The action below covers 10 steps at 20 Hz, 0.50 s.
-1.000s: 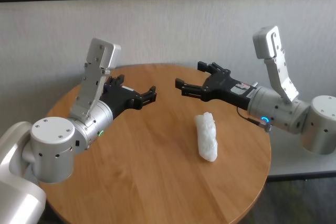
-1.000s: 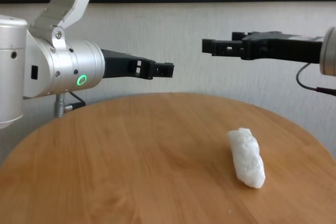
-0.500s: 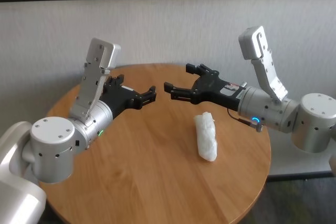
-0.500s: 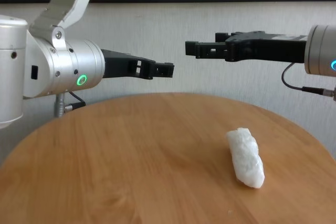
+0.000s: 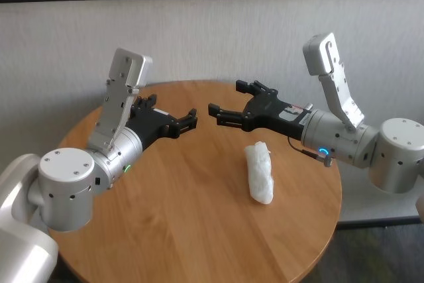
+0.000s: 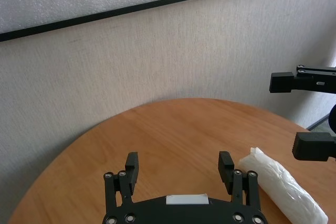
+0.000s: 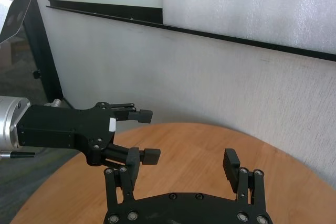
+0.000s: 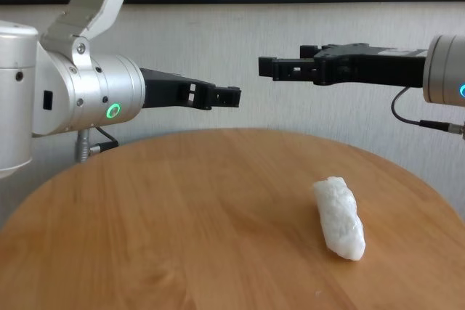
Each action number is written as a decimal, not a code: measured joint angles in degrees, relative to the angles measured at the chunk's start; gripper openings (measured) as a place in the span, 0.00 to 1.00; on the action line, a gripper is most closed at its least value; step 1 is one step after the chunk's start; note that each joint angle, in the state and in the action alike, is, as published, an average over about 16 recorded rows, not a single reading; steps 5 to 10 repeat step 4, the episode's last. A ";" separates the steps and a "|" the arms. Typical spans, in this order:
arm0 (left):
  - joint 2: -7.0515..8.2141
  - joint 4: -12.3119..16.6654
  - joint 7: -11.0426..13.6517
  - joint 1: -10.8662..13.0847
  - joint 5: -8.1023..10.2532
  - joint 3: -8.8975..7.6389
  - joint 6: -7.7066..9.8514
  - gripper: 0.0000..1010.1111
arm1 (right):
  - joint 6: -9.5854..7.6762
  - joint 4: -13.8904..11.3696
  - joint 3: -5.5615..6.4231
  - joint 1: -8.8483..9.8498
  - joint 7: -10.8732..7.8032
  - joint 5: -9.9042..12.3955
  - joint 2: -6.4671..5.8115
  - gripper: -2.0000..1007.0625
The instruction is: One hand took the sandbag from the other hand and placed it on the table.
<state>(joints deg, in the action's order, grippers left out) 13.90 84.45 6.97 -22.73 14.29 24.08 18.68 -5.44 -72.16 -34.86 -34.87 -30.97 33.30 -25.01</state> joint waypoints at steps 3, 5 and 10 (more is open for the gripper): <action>0.00 0.00 0.00 0.00 0.00 0.00 0.00 0.99 | 0.05 0.04 0.01 0.00 0.00 0.03 -0.01 0.99; 0.00 0.00 0.00 0.00 0.00 0.00 0.00 0.99 | 0.07 0.06 0.01 0.00 0.00 0.05 -0.02 0.99; 0.00 0.00 0.00 0.00 0.00 0.00 0.00 0.99 | 0.07 0.06 0.01 0.00 0.00 0.05 -0.02 0.99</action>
